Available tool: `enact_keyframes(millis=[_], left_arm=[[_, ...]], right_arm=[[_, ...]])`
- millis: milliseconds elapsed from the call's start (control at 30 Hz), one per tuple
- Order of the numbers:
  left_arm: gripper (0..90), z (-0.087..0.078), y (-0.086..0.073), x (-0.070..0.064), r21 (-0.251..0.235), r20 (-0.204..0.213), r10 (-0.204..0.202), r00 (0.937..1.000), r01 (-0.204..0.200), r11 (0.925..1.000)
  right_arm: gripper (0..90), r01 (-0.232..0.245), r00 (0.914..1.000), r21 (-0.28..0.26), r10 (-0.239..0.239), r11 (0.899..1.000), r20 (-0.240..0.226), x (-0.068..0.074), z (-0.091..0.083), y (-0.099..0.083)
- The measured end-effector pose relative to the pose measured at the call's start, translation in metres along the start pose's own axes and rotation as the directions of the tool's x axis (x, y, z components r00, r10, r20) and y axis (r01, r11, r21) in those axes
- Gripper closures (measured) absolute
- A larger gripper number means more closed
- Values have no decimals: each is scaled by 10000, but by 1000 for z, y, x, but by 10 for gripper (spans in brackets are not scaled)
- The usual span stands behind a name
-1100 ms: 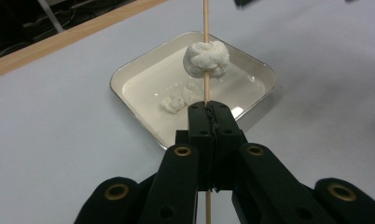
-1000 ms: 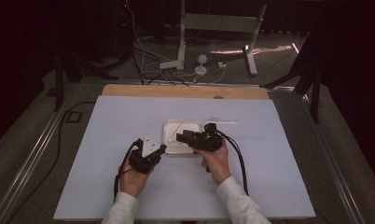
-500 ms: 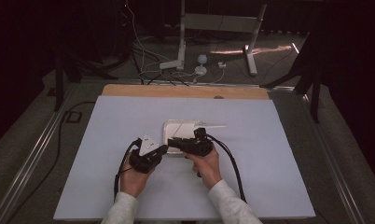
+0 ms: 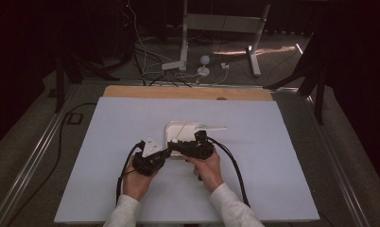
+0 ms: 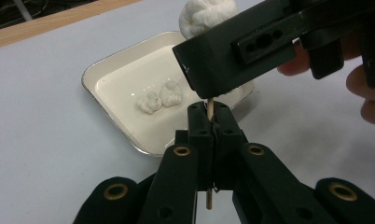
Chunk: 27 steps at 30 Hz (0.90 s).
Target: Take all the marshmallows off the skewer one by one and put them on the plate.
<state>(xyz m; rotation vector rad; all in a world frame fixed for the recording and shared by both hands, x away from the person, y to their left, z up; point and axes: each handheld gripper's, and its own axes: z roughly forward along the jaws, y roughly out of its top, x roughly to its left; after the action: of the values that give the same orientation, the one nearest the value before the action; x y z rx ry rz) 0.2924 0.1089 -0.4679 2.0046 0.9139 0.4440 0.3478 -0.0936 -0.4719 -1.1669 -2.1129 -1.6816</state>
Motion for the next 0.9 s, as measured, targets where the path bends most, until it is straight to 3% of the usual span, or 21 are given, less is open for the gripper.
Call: enact_keyframes(millis=[167,500,533,567,600,633,667,700,900], left_arm=[[900,1,-2,0,-111,136,-196,9997,197,9997],[900,-4,-1,3,-286,116,-149,9998,152,9995],[900,-3,-1,3,-46,21,-28,10000,28,10000],[900,-2,-5,2,146,-86,201,9998,-200,9997],[900,-3,-9,4,-182,326,-168,9993,174,9997],[900,-4,-8,4,-164,276,-187,9994,191,9997],[900,-3,-7,1,-20,114,121,9999,-121,9999],[900,-2,-6,0,-21,127,155,9998,-155,9999],[900,-3,-6,1,-35,-74,257,9996,-257,9997]], right_arm=[[787,-131,9999,-286,129,9995,-48,2,0,1],[798,-256,9995,-791,269,9965,162,5,-5,8],[802,-294,9994,-818,310,9962,183,5,-5,9],[811,-290,9987,-1186,336,9925,371,5,-7,10],[811,-499,9968,-1617,592,9856,530,3,-15,16],[810,-707,9966,-1588,766,9848,315,-2,-19,21],[808,-522,9978,-1328,572,9898,341,-3,-20,24],[807,-250,9982,-1155,311,9930,509,-2,-20,26],[804,-473,9975,-1364,540,9895,456,-7,-22,29]])
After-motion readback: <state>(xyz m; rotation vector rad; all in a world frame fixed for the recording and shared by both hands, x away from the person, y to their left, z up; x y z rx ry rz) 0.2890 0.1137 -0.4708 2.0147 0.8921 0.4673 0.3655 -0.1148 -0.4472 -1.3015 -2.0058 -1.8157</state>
